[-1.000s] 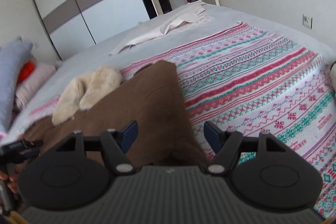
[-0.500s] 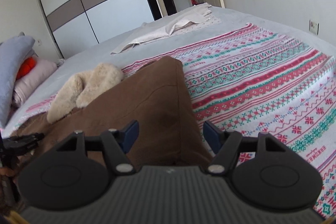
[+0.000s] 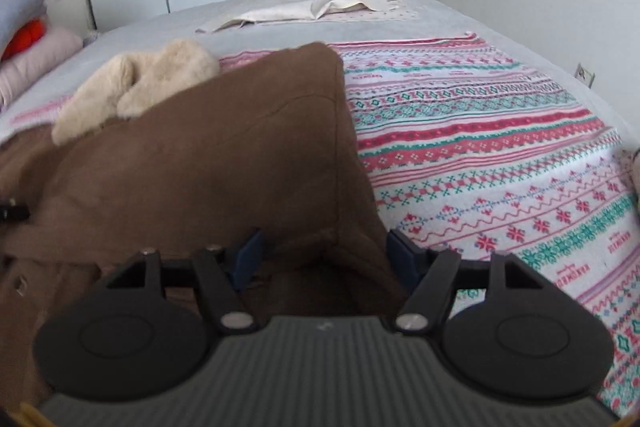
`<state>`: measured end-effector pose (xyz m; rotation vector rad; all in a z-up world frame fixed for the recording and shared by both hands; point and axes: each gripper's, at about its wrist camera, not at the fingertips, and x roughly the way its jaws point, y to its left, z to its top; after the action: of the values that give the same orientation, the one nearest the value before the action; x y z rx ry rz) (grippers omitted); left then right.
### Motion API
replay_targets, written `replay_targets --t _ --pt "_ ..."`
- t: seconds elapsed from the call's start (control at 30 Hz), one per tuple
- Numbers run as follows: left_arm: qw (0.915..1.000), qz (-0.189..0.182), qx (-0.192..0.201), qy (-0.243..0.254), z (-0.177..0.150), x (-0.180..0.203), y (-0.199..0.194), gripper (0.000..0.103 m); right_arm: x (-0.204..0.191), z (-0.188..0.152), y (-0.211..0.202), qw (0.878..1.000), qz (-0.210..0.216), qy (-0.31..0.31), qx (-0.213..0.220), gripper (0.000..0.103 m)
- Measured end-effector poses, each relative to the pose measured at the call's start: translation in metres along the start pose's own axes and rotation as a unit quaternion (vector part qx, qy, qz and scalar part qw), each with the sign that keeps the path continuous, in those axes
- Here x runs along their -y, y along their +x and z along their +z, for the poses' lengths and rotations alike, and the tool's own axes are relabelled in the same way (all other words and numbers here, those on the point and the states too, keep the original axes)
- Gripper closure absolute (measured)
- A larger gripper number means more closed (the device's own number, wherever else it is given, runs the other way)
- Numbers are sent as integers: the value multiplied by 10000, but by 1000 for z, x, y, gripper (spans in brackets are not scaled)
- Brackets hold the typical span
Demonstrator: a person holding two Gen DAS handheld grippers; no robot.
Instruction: Fold large clothes
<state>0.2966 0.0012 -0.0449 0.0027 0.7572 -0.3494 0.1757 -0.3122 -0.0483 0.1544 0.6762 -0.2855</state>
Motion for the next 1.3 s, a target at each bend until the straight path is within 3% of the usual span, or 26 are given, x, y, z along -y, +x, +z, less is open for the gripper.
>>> replay_targets --t 0.1,0.27,0.43,0.63,0.8,0.9,1.0,1.13,1.23,1.3 --pt "9996 -6 210 -203 -9 -15 -36 15 3 5 -20 9992 310 224 113 29" --pt "9971 266 315 -643 -23 -55 -84 2 -5 9 -42 9991 310 273 -131 20" --pt "9879 422 626 -1356 -53 -109 -117 0 -17 7 -71 9987 420 252 -108 10" --pt "9645 967 895 -2289 -81 -175 -126 0 -37 0 -89 9986 530 55 45 5" --pt "9487 1353 1049 -2657 -101 -223 -130 0 -54 -8 -88 9973 710 -129 -107 4" --pt "9320 1592 1098 -3066 -114 -256 -133 0 -65 -11 -87 9971 701 -263 -139 4" --pt "9101 1503 1258 -3651 -125 -285 -133 2 -73 -14 -85 9968 721 -326 -132 4" --pt "8935 1662 1560 -3869 -125 -306 -135 3 -80 -16 -79 9966 700 -387 -186 3" --pt "8875 1931 1628 -3853 -119 -317 -133 16 -82 -16 -77 9973 611 -377 -181 3" --pt "8836 2132 1640 -3832 -114 -329 -128 31 -80 -15 -77 9974 598 -387 -125 3"
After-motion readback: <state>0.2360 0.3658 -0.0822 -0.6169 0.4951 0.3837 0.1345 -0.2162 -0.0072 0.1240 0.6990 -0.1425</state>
